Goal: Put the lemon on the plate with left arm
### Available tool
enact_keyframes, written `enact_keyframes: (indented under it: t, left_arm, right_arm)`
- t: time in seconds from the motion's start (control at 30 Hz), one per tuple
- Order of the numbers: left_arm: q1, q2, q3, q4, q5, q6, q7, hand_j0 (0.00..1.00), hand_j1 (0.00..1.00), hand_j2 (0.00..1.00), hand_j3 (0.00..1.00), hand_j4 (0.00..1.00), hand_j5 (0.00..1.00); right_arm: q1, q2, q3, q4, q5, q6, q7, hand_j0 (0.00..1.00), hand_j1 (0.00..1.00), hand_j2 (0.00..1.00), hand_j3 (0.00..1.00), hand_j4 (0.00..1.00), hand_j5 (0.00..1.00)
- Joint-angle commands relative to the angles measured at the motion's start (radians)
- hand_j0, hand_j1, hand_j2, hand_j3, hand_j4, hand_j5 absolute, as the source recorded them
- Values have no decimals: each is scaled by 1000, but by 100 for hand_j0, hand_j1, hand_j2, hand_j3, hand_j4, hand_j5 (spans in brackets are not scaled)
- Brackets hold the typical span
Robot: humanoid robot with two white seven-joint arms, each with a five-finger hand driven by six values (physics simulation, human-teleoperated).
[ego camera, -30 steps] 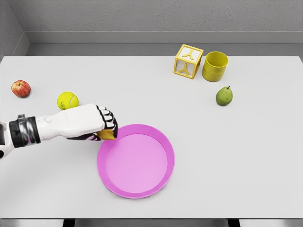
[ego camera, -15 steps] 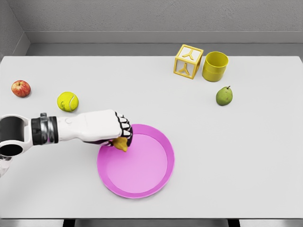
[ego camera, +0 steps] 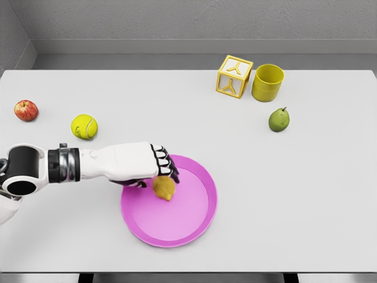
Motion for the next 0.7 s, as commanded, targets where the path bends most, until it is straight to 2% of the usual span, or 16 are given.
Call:
enact_keyframes:
  t: [0.0, 0.17, 0.23, 0.3, 0.37, 0.4, 0.47, 0.53, 0.67]
  left_arm:
    - [0, 6, 1, 0, 6, 3, 0, 97, 97, 97, 97, 97, 97]
    - [-17, 9, -1, 0, 18, 3, 0, 98, 98, 98, 98, 98, 98]
    - [-43, 50, -1, 0, 75, 3, 0, 98, 98, 98, 98, 98, 98]
    - [-51, 128, 1, 2, 124, 3, 0, 100, 100, 100, 100, 100, 100]
    - [-51, 256, 5, 14, 193, 3, 0, 100, 100, 100, 100, 100, 100]
    - [-52, 291, 16, 46, 198, 3, 0, 100, 100, 100, 100, 100, 100]
    - [-52, 305, 67, 180, 215, 3, 0, 100, 100, 100, 100, 100, 100]
    - [-54, 314, 90, 269, 215, 3, 0, 100, 100, 100, 100, 100, 100]
    - [-49, 319, 96, 316, 213, 3, 0, 100, 100, 100, 100, 100, 100]
  right_arm:
    - [0, 0, 0, -1, 0, 0, 0, 100, 100, 100, 100, 100, 100]
    - [0, 0, 0, 1, 0, 0, 0, 100, 100, 100, 100, 100, 100]
    - [2, 0, 0, 1, 0, 0, 0, 100, 100, 100, 100, 100, 100]
    - [0, 0, 0, -1, 0, 0, 0, 100, 100, 100, 100, 100, 100]
    - [0, 0, 0, 1, 0, 0, 0, 100, 100, 100, 100, 100, 100]
    - [0, 0, 0, 1, 0, 0, 0, 100, 100, 100, 100, 100, 100]
    - [0, 0, 0, 1, 0, 0, 0, 100, 100, 100, 100, 100, 100]
    - [0, 0, 0, -1, 0, 0, 0, 100, 100, 100, 100, 100, 100]
    - [0, 0, 0, -1, 0, 0, 0, 100, 100, 100, 100, 100, 100]
